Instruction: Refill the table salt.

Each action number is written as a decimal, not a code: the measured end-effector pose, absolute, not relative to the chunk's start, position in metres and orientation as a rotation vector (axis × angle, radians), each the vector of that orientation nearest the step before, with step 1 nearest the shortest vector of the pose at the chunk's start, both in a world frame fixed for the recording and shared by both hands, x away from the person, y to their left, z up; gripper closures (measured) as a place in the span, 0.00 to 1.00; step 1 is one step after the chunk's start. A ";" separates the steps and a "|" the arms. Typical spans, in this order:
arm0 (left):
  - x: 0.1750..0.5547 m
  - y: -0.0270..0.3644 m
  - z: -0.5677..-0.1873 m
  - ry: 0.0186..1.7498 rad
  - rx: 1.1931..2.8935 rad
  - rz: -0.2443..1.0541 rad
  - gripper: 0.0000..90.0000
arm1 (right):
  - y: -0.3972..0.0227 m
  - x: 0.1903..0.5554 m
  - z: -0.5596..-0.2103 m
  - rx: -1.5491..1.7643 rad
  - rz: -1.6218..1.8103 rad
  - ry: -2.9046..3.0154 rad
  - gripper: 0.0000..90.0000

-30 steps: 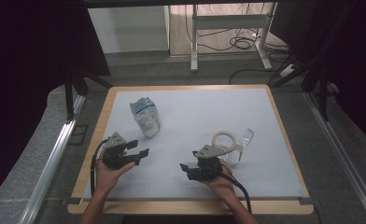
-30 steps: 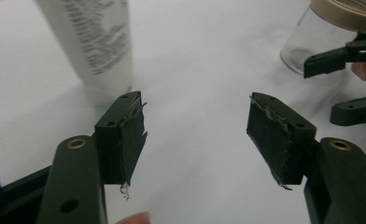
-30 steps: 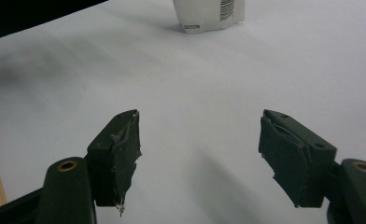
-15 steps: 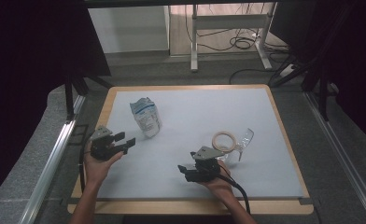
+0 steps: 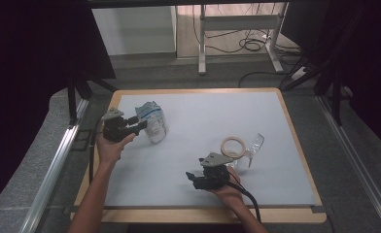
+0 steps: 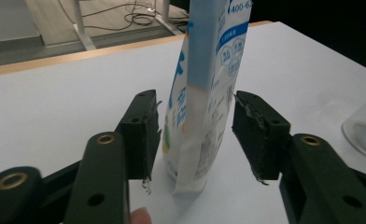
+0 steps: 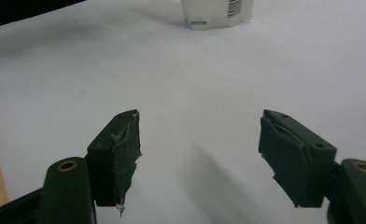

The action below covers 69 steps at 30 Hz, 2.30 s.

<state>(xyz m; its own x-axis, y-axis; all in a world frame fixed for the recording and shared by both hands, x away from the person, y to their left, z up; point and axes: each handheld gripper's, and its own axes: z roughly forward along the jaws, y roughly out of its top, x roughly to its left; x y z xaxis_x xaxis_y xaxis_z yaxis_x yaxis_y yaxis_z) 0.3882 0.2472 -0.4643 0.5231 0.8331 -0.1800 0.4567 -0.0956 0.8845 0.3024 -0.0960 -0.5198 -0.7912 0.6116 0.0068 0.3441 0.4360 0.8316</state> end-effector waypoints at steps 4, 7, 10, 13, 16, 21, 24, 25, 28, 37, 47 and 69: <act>0.397 0.244 -0.464 1.089 1.724 0.443 0.70 | -0.098 0.303 -0.520 0.831 1.283 2.393 0.33; 0.402 0.242 -0.466 1.085 1.708 0.427 0.78 | -0.098 0.303 -0.520 0.832 1.280 2.391 0.33; 0.404 0.241 -0.466 1.077 1.714 0.426 0.90 | -0.099 0.303 -0.520 0.832 1.276 2.392 0.33; 0.402 0.240 -0.466 1.068 1.721 0.435 0.92 | -0.100 0.303 -0.521 0.832 1.273 2.390 0.33; 0.401 0.239 -0.466 1.057 1.723 0.445 0.92 | -0.100 0.303 -0.521 0.836 1.273 2.391 0.33; 0.401 0.240 -0.466 1.043 1.712 0.429 0.89 | -0.099 0.303 -0.522 0.826 1.266 2.391 0.33; 0.400 0.245 -0.465 1.046 1.679 0.432 0.86 | -0.099 0.303 -0.522 0.828 1.261 2.392 0.33; 0.400 0.246 -0.464 1.047 1.672 0.422 0.86 | -0.099 0.303 -0.522 0.831 1.260 2.393 0.33; 0.400 0.245 -0.464 1.049 1.678 0.436 0.89 | -0.099 0.304 -0.523 0.830 1.259 2.396 0.33; 0.399 0.242 -0.464 1.018 1.670 0.431 0.98 | -0.099 0.303 -0.524 0.829 1.253 2.397 0.33; 0.394 0.235 -0.454 0.970 1.663 0.416 0.98 | -0.099 0.304 -0.524 0.829 1.253 2.390 0.33; 0.383 0.227 -0.444 0.915 1.665 0.364 0.99 | -0.098 0.303 -0.523 0.825 1.267 2.371 0.33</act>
